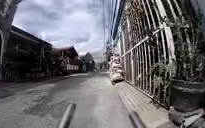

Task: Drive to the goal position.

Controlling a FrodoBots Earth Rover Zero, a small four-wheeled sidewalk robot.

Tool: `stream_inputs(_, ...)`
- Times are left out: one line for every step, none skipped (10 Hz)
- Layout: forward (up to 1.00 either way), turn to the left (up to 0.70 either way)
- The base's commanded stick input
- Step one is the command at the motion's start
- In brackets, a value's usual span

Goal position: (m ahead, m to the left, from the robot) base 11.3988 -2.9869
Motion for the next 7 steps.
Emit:
stream_inputs(0.54, 0.00)
stream_inputs(0.70, 0.00)
stream_inputs(0.70, 0.00)
stream_inputs(0.70, 0.00)
stream_inputs(0.70, 0.00)
stream_inputs(0.70, 0.00)
stream_inputs(0.70, 0.00)
